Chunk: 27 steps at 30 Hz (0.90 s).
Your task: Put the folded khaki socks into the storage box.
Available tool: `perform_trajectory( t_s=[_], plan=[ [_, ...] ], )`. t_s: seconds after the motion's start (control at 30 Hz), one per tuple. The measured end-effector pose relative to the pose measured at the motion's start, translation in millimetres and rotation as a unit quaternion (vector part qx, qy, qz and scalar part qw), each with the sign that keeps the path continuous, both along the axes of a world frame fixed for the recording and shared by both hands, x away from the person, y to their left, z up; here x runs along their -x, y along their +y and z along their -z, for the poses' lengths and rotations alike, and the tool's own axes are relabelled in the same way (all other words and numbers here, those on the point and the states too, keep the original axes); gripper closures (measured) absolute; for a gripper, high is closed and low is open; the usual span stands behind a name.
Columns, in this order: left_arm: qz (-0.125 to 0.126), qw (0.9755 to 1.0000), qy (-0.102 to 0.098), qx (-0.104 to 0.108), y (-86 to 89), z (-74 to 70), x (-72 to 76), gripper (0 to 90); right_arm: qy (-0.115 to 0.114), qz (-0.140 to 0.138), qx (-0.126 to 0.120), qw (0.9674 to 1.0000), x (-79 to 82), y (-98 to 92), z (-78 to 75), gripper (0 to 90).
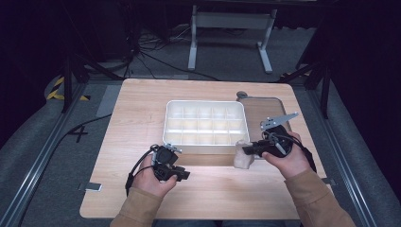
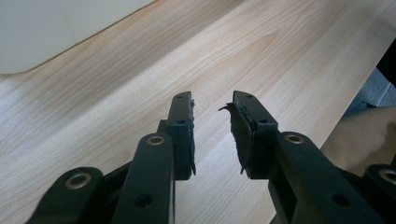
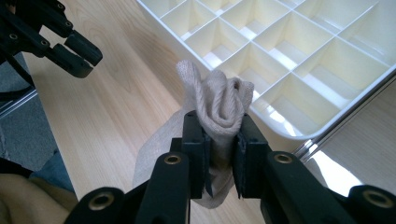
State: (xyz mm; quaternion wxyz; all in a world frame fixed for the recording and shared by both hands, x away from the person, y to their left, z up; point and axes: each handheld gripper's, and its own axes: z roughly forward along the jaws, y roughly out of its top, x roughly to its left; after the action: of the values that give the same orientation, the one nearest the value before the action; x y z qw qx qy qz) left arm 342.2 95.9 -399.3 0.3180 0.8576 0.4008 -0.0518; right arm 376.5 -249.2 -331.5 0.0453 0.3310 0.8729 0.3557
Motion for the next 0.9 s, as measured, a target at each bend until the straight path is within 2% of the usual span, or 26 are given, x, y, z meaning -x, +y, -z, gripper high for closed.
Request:
perform_trajectory(
  t_s=[0.43, 0.7, 0.83, 0.9],
  plan=[
    [-0.014, 0.9999, -0.002, 0.001, 8.4, 0.9, 0.4, 63.6, -0.011, 0.001, 0.039, 0.9992, -23.1, 0.3, -18.5, 76.8],
    [-0.032, 0.9995, -0.003, 0.004, 18.8, 0.9, 6.1, 62.3, -0.017, -0.018, 0.074, 0.9969, -37.9, 10.7, -27.4, 76.6],
    [-0.037, 0.9992, -0.012, 0.006, 27.4, 1.1, 10.6, 60.4, -0.021, -0.024, 0.091, 0.9953, -45.9, 18.2, -32.5, 76.6],
    [-0.048, 0.9987, -0.016, 0.010, 35.1, 0.2, 15.1, 59.8, -0.019, -0.026, 0.097, 0.9948, -50.8, 21.7, -33.2, 76.5]
  ],
)
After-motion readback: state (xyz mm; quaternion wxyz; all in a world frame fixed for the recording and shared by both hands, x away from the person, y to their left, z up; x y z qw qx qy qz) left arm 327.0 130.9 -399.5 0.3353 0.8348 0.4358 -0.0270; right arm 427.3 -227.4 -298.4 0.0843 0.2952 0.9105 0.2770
